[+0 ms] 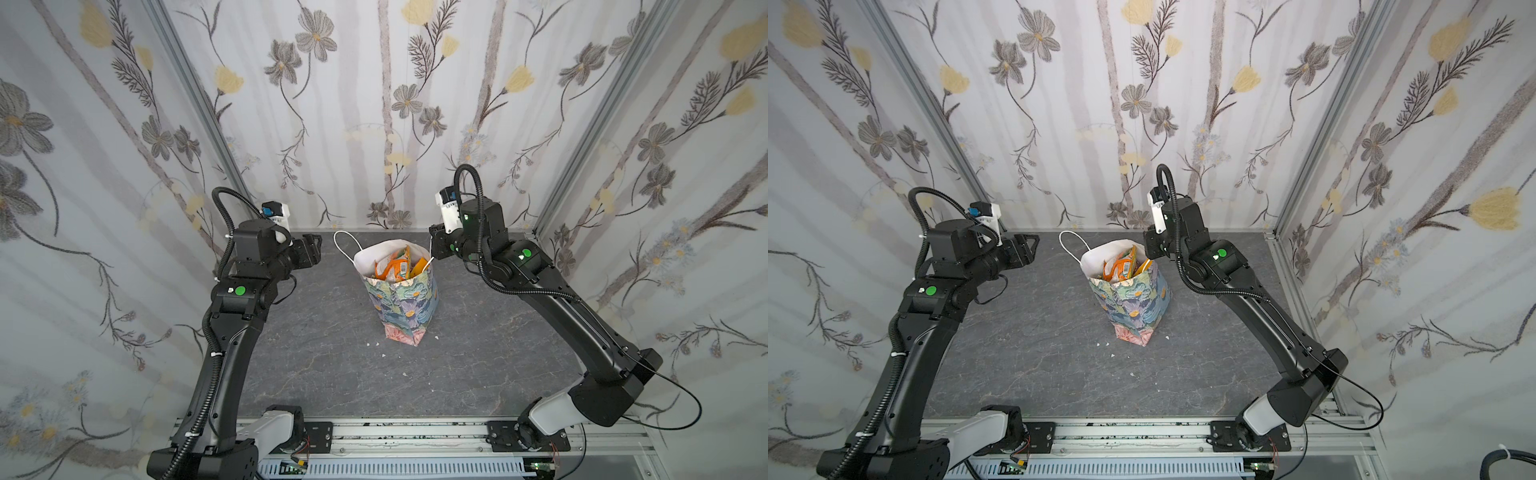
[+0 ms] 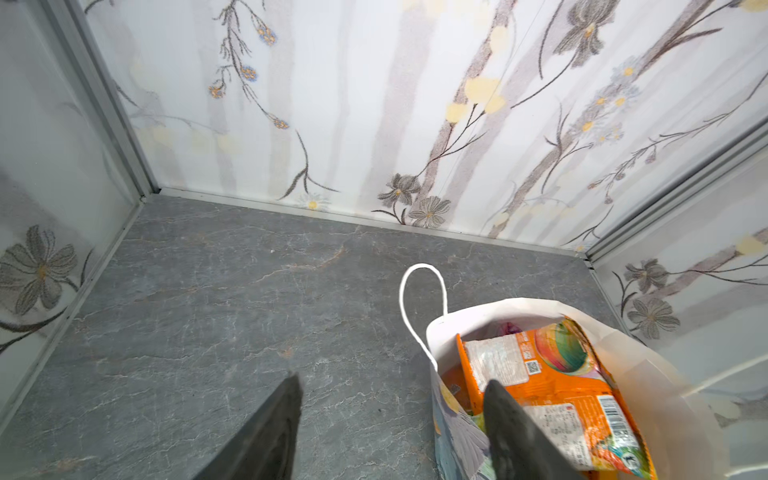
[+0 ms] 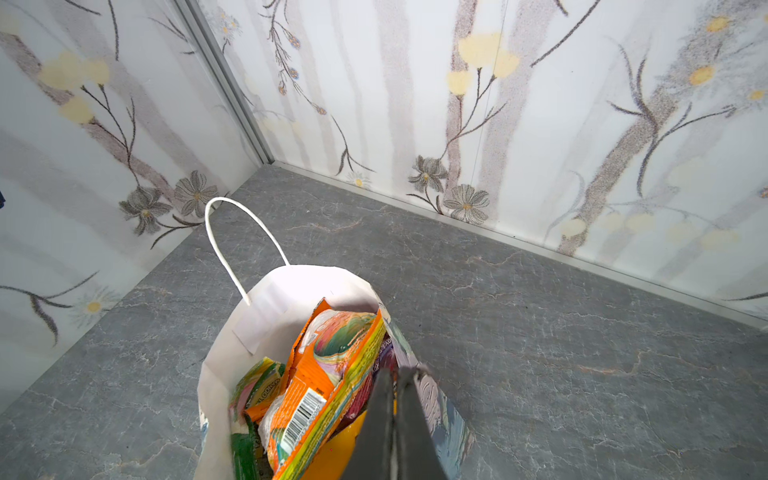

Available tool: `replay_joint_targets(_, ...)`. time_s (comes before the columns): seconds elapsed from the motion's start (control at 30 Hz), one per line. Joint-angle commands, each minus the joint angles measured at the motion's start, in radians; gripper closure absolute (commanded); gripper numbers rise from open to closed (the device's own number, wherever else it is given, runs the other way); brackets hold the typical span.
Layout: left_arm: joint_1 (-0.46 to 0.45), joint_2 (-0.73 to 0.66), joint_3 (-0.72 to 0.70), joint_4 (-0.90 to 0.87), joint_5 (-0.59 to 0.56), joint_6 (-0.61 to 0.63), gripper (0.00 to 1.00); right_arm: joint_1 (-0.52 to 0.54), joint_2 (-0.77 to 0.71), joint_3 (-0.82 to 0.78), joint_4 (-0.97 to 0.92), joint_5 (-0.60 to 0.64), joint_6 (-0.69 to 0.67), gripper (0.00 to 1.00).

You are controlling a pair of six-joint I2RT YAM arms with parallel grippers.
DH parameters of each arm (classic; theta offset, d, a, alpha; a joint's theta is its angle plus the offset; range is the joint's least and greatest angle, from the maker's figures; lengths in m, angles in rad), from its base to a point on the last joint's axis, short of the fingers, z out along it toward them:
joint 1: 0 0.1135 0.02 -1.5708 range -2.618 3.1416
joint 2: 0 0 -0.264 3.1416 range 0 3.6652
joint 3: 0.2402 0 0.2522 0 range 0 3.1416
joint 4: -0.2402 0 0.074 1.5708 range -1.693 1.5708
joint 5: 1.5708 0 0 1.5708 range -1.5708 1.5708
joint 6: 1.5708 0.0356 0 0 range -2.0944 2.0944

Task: Place the snacks into the paper bag
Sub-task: Move the paper bag to the center of the table, then pick up the paper bag from the center of the table.

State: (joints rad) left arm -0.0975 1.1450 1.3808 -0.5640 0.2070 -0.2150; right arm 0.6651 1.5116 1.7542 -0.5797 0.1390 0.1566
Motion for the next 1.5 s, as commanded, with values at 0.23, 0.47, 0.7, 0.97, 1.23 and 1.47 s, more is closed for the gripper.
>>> replay_joint_targets(0.23, -0.030, 0.097, -0.046, 0.169, 0.155, 0.060, 0.14, -0.021, -0.074, -0.094, 0.118, -0.013, 0.021, 1.00)
replay_joint_targets(0.47, -0.049, 0.162, -0.063, 0.216, 0.202, 0.062, 0.10, -0.029, -0.104, -0.141, 0.136, -0.021, 0.026, 1.00)
replay_joint_targets(0.7, -0.118, 0.214, -0.065, 0.257, 0.161, 0.070, 0.11, -0.041, -0.129, -0.187, 0.162, -0.044, 0.032, 1.00)
replay_joint_targets(0.97, -0.162, 0.333, 0.016, 0.247, 0.151, 0.079, 0.48, -0.054, -0.164, -0.241, 0.185, -0.053, 0.043, 1.00)
replay_joint_targets(1.23, -0.202, 0.371, 0.075, 0.240, 0.116, 0.059, 1.00, -0.073, -0.194, -0.278, 0.189, -0.049, 0.047, 1.00)
replay_joint_targets(1.47, -0.282, 0.302, 0.106, 0.260, 0.080, 0.042, 1.00, -0.122, -0.150, -0.217, 0.212, -0.083, -0.003, 1.00)
